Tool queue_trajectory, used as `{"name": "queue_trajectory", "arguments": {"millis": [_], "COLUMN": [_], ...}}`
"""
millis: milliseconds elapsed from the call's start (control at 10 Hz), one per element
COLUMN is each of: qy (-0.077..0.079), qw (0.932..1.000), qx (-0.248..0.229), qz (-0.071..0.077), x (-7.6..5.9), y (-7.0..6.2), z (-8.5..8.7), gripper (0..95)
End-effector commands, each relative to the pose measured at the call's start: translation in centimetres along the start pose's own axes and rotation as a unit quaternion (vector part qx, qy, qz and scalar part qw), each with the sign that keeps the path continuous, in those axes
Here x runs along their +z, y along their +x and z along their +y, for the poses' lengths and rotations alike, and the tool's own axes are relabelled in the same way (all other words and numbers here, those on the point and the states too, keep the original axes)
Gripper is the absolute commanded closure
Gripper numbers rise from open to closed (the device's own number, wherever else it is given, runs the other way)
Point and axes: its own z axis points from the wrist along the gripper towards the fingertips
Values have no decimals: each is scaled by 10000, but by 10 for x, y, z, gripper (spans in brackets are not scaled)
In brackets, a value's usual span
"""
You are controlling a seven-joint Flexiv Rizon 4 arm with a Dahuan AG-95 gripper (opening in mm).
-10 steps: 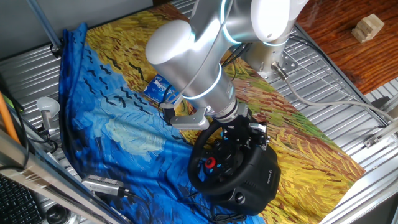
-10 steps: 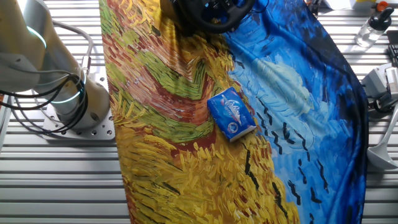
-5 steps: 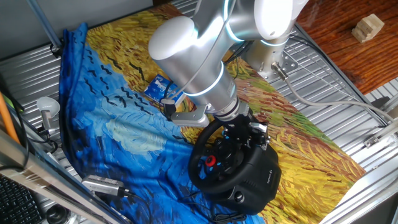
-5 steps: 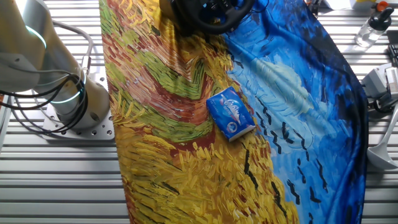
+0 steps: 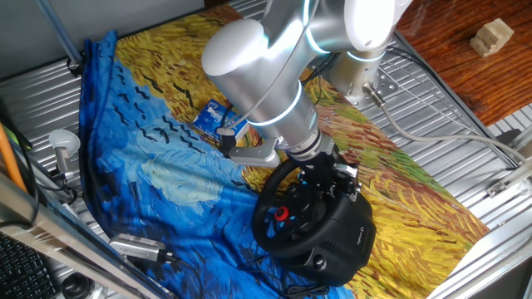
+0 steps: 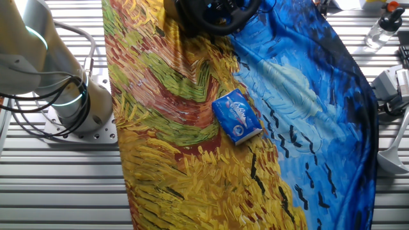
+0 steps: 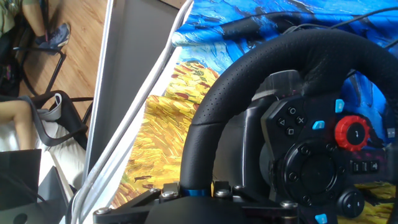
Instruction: Rotate the steering wheel 90 degrees counterclockwise
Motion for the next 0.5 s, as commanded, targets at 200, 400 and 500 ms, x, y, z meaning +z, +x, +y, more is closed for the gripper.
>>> {"name": "queue_trajectory", "arguments": {"millis": [200,400,500], "qy": [15,51,63], "qw": [10000,10000,9999], "qx": [48,74,109], "qz": [-6,1,-8], "x": [0,0,0], "y": [1,1,1], "z": [0,0,0], "gripper": [950,950,950]}}
